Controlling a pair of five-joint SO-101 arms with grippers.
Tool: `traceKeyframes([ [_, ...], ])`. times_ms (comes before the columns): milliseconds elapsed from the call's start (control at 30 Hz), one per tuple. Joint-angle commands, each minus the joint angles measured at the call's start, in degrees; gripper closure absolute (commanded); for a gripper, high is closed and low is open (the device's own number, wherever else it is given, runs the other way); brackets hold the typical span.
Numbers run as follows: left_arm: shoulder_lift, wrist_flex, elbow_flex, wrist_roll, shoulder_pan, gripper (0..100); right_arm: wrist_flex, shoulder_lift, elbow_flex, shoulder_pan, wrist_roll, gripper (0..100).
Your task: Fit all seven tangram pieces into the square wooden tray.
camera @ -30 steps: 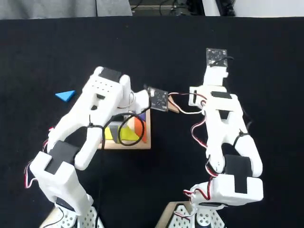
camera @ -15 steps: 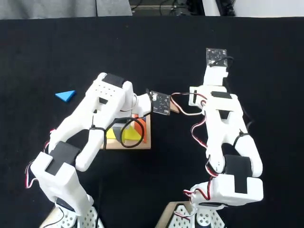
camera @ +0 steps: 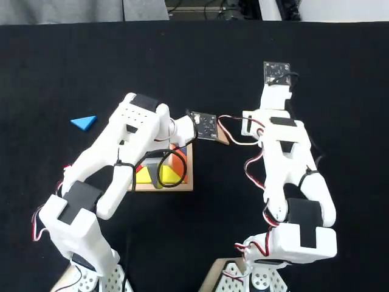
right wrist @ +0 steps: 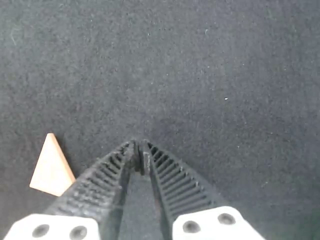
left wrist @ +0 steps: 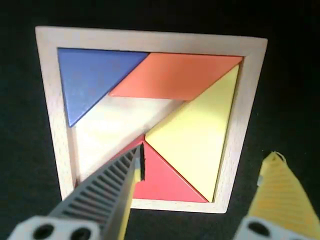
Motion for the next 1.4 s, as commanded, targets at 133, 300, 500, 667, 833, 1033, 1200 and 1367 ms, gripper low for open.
traceKeyframes([
  [133, -1.14, -0.26, -10.33, 4.48, -5.93, 66, -1.05, -0.13, -3.3, 0.62, -0.35, 98.7],
  [300, -4.48, 5.45, -22.9, 18.29, -14.2, 70, -1.05, -0.13, -3.3, 0.62, -0.35, 98.7],
  [500, -10.81, 19.52, -32.04, 30.95, -23.43, 71, -1.05, -0.04, -3.21, 0.62, -0.35, 98.7],
  [667, -15.21, 27.16, -32.66, 37.54, -34.15, 71, -1.14, -0.04, -3.03, 0.62, -0.26, 98.7],
  [833, -18.37, 26.81, -22.9, 39.12, -49.45, 85, -1.14, 0.04, -3.03, 0.62, -0.26, 98.7],
  [1033, -19.08, 25.76, -5.41, 29.89, -55.96, 97, -1.14, 0.04, -2.33, -0.18, -0.09, 98.7],
  [1200, -19.08, 25.14, 11.12, 23.38, -57.36, 97, -1.14, 0.04, -2.07, -1.23, 0.09, 98.7],
  [1367, -19.08, 22.33, 25.8, 11.78, -59.82, 97, -1.14, 0.04, -1.98, -1.23, 0.09, 98.7],
])
